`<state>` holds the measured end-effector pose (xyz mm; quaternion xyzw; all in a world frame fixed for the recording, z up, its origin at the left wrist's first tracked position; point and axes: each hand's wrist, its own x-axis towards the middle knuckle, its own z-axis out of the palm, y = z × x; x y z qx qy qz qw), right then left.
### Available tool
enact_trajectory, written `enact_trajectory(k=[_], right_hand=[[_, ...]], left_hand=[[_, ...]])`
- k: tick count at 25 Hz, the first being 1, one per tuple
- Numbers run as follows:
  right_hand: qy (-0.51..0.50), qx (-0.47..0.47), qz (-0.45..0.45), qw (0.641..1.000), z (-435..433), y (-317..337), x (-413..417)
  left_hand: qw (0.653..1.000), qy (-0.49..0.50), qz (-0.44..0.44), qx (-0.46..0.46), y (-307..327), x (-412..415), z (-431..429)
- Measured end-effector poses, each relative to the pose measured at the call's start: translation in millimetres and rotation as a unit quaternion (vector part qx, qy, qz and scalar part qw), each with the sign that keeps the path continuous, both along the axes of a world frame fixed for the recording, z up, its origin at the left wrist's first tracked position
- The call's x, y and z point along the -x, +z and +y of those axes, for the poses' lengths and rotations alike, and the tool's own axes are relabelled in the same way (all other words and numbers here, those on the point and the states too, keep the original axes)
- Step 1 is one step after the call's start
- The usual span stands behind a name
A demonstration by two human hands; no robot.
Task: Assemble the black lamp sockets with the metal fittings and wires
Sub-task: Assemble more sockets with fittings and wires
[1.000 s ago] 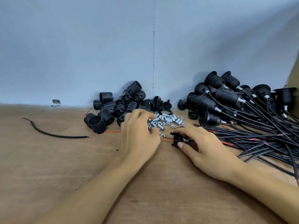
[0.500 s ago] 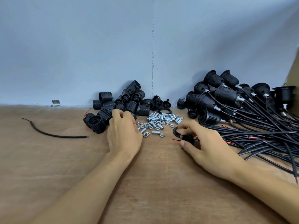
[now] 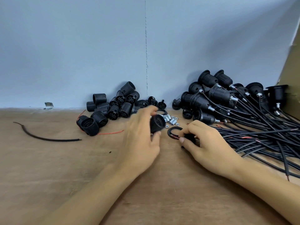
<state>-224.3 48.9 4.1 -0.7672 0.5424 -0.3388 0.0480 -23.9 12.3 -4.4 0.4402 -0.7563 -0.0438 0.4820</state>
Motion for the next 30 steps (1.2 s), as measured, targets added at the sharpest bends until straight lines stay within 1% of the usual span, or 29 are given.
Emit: enact_trajectory(k=[1,3,7,8,9,12,14,16,18,21,23,27,30], right_hand=[[-0.007,-0.007,-0.034,0.999,0,1,1],[-0.009,-0.033,-0.080,0.996,1,2,3],[0.006,-0.076,-0.161,0.984,4,3,9],[0.007,-0.075,-0.156,0.985,4,3,10],[0.008,-0.066,-0.129,0.989,4,2,9],[0.043,-0.022,-0.010,0.999,5,0,5],[0.081,-0.023,0.036,0.996,5,-2,6],[0.098,-0.047,0.044,0.993,5,0,9],[0.107,-0.062,0.047,0.991,6,1,11],[0.111,-0.061,0.049,0.991,6,0,10],[0.093,-0.044,0.038,0.994,6,0,11],[0.056,-0.025,0.006,0.998,8,2,11],[0.060,-0.029,0.012,0.998,9,3,9]], left_hand=[[0.999,-0.030,-0.009,-0.015,-1,5,7],[0.998,-0.055,-0.018,-0.037,-5,9,13],[0.992,-0.084,0.008,-0.097,-6,2,10],[0.989,-0.092,0.017,-0.113,-5,1,10],[0.987,-0.095,0.033,-0.128,-4,2,10],[0.983,-0.063,0.095,-0.147,-1,2,10],[0.985,-0.040,0.092,-0.138,0,2,9],[0.983,-0.063,0.090,-0.148,0,1,10],[0.972,-0.098,0.108,-0.183,-1,1,11],[0.959,-0.119,0.121,-0.228,-3,-1,9],[0.952,-0.140,0.111,-0.248,-6,-3,7],[0.942,-0.196,0.065,-0.267,-6,-6,6],[0.934,-0.208,0.071,-0.280,-6,-8,4]])
